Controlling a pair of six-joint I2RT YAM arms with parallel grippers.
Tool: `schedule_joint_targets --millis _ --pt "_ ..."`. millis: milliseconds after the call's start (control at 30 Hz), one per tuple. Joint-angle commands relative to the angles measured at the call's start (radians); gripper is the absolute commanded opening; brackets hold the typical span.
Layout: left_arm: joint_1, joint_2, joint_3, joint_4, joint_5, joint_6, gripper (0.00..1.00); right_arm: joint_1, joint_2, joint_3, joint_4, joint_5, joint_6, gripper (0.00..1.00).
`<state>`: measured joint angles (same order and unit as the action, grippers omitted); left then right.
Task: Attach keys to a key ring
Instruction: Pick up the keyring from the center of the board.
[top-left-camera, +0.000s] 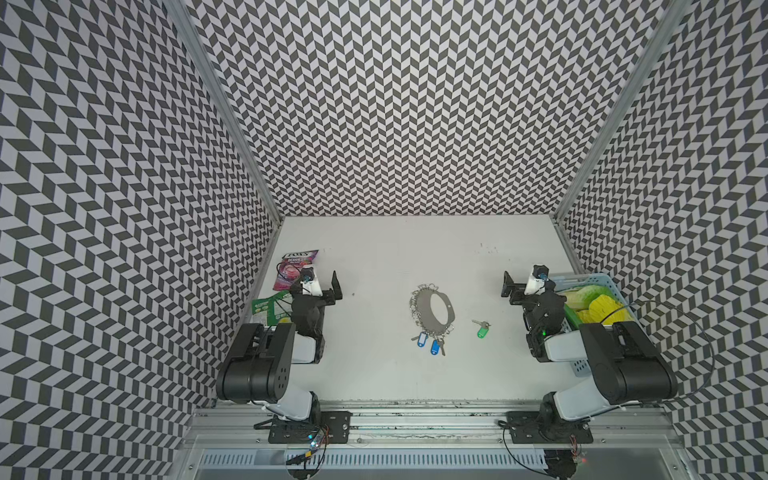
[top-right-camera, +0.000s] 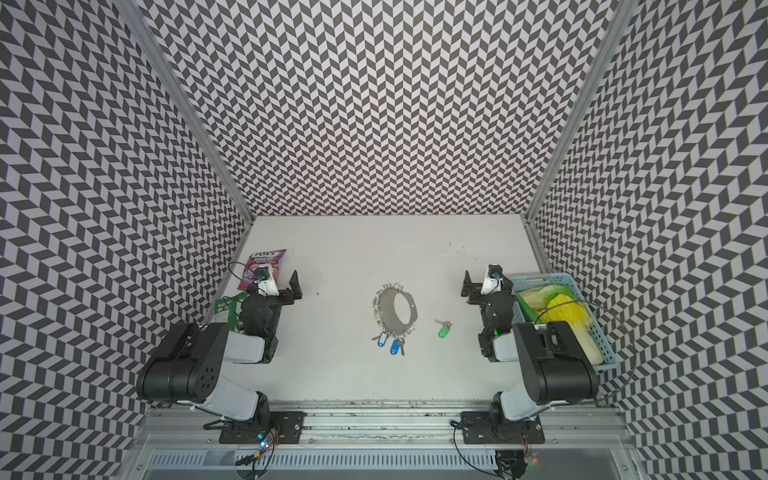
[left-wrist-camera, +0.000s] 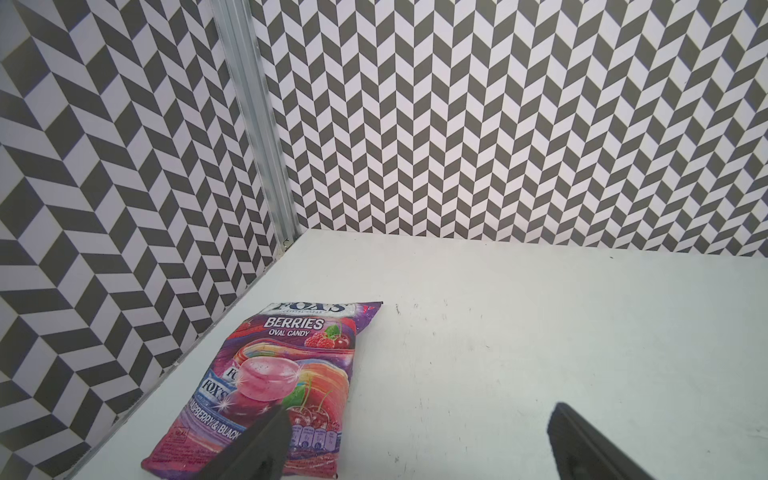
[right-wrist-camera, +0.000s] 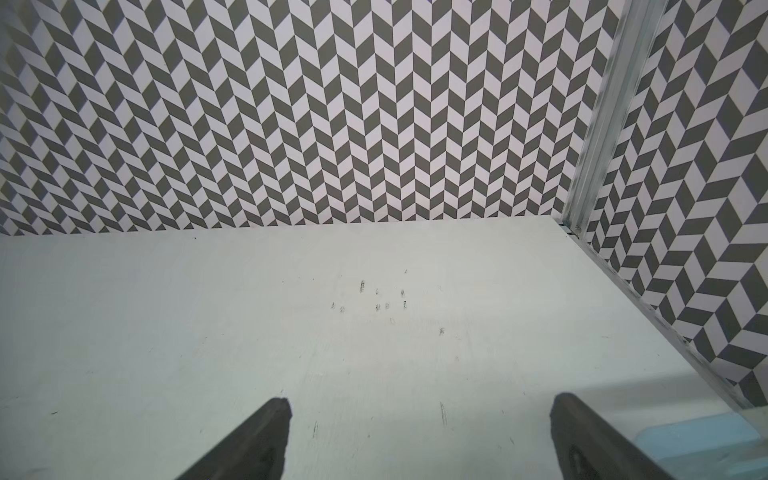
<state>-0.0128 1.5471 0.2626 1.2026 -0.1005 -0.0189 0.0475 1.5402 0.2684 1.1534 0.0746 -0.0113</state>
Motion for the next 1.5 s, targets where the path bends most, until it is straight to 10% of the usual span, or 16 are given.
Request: schedule_joint_targets --millis 0,867,1067,1233,1367,1467 --pt "-0.001 0.0 0.008 0.008 0.004 0.008 0.99 0.001 -0.004 0.013 0.048 -0.001 -0.003 1.0" --pt "-0.009 -0.028 0.006 0.001 -0.003 0.016 0.99 0.004 -0.034 0.021 0.022 0.044 0.008 1.0" --pt "-0.058 -0.195 0.302 -0.64 -0.078 -0.08 0.99 0.017 -0.279 0.23 -0.488 0.066 0.153 1.0" --pt "-0.013 -0.209 0.457 -0.84 0.173 -0.468 0.99 0.041 -0.264 0.535 -0.944 -0.208 0.277 0.93" --pt "-0.025 -0.108 0.629 -0.98 0.411 -0.582 0.98 0.163 -0.216 0.694 -1.167 -0.283 0.242 0.89" --pt "-0.11 -0.087 0.715 -1.124 0.387 -0.578 0.98 0.265 -0.159 0.805 -1.327 -0.32 0.28 0.82"
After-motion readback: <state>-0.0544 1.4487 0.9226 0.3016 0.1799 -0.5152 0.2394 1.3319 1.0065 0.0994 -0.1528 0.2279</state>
